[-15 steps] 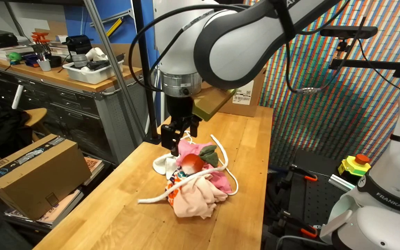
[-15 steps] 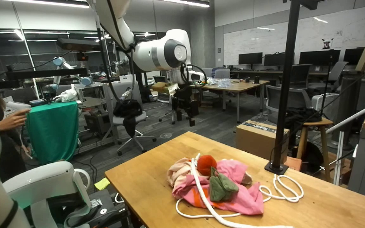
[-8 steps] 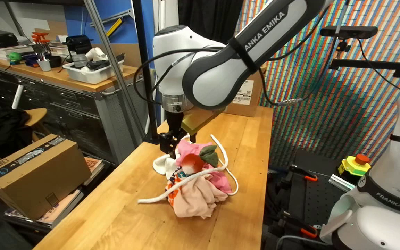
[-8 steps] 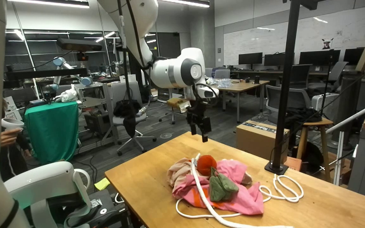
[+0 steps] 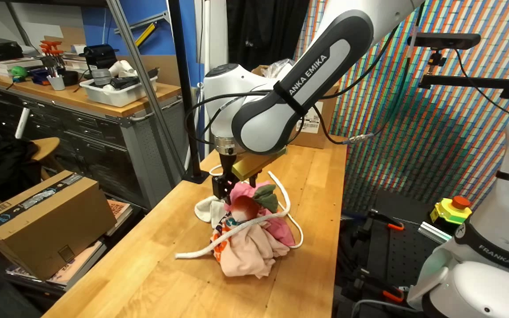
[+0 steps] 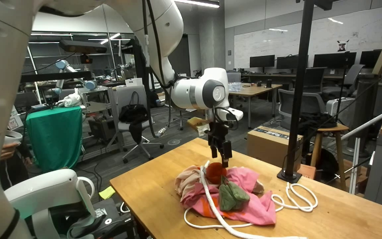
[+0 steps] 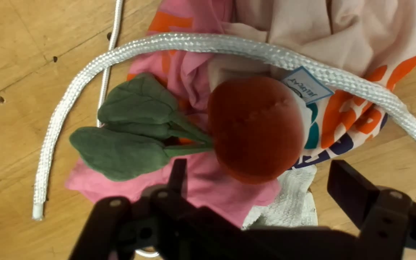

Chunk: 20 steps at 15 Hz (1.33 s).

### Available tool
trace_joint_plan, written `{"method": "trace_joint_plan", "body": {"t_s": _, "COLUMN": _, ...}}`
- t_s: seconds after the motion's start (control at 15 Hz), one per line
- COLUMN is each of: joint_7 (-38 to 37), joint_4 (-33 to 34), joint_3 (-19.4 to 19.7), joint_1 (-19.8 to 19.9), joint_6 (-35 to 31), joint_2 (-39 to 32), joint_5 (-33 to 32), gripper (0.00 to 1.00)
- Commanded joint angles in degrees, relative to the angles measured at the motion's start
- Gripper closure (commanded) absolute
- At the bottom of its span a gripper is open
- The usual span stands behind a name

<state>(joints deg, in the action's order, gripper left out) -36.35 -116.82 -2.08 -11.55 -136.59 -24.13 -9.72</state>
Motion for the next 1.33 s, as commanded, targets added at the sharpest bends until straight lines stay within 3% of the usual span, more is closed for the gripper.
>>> {"method": "trace_joint_plan", "body": {"t_s": 0.0, "joint_7": -0.9, "joint_4": 1.6, "joint_3": 1.3, "joint_1": -1.0, "joint_6": -0.7, "joint_2": -2.1, "joint_5": 1.4, "gripper": 0.00}}
{"method": "trace_joint_plan", "body": {"t_s": 0.47, "joint_7": -0.4, "joint_4": 1.9, "joint_3": 1.4, "joint_1": -0.9, "joint_6": 0.0, "joint_2": -4.5, "joint_5": 3.6, "gripper": 0.00}}
{"method": "trace_joint_plan", "body": {"t_s": 0.53, "joint_7": -0.3, "joint_4": 1.9, "joint_3": 1.4, "joint_1": -0.9, "joint_6": -0.1, "joint_2": -4.7, "joint_5": 3.7, "gripper": 0.24}}
{"method": "trace_joint_plan", "body": {"t_s": 0.6, "joint_7": -0.3, "joint_4": 2.0, "joint_3": 1.4, "joint_1": -1.0, "joint_6": 0.0, "joint_2": -4.9, "joint_5": 3.9, "gripper": 0.26}}
{"method": "trace_joint_plan", "body": {"t_s": 1.2, "joint_7": -0.9, "joint_4": 1.7, "joint_3": 1.8, "joint_1": -1.5, "joint_6": 1.2, "joint_2": -4.1, "joint_5": 3.8, "gripper": 0.92}}
{"method": "trace_joint_plan", "body": {"t_s": 1.27, "joint_7": -1.2, "joint_4": 1.6, "joint_3": 1.9, "joint_1": -1.6, "joint_6": 1.4, "joint_2": -3.6, "joint_5": 3.6, "gripper": 0.93}}
